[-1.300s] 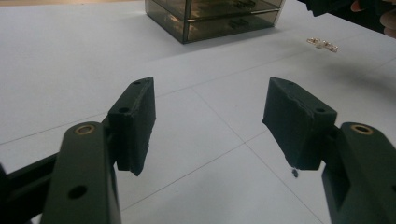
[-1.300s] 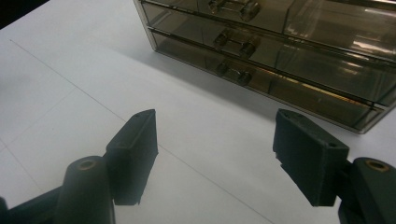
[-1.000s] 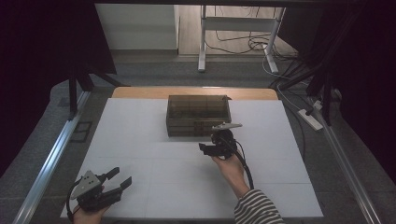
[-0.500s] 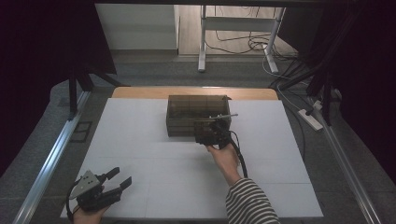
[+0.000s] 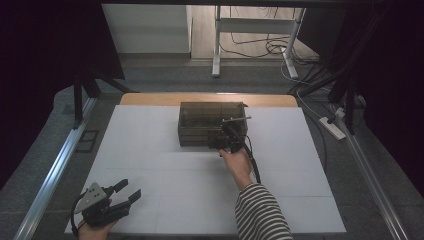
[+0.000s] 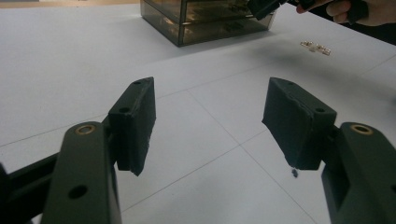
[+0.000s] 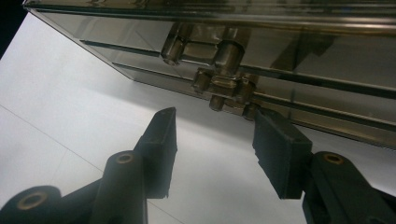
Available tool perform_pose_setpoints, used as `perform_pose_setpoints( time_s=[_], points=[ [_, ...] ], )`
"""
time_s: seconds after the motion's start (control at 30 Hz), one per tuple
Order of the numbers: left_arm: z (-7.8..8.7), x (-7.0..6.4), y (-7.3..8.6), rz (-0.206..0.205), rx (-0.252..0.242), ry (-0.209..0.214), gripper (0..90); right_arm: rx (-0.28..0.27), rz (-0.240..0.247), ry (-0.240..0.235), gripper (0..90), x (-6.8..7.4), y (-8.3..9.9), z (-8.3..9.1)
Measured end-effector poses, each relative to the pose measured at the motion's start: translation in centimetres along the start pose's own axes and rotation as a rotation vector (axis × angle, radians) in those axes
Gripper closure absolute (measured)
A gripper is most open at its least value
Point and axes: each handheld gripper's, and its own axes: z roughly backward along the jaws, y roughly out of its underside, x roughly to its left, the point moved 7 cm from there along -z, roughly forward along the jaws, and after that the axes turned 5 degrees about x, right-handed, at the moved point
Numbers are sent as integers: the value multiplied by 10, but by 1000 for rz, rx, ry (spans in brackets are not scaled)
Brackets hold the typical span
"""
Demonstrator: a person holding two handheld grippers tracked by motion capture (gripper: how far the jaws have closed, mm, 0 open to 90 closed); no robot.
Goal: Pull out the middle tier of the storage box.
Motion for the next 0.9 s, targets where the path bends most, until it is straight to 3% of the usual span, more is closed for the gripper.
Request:
perform_pose_setpoints(
  time_s=[0.13,0.33,0.53,0.9],
  points=[
    [0,0,0,0,-1,0,355,17,-25,-18,491,1,-1,-5],
    [0,0,0,-1,-2,3,355,50,-101,-13,490,1,-3,-15],
    [0,0,0,-2,-2,3,355,48,-159,-39,497,1,-7,-16],
    [0,-1,0,-6,-1,5,355,55,-196,-43,580,-3,-11,-17]
  ],
)
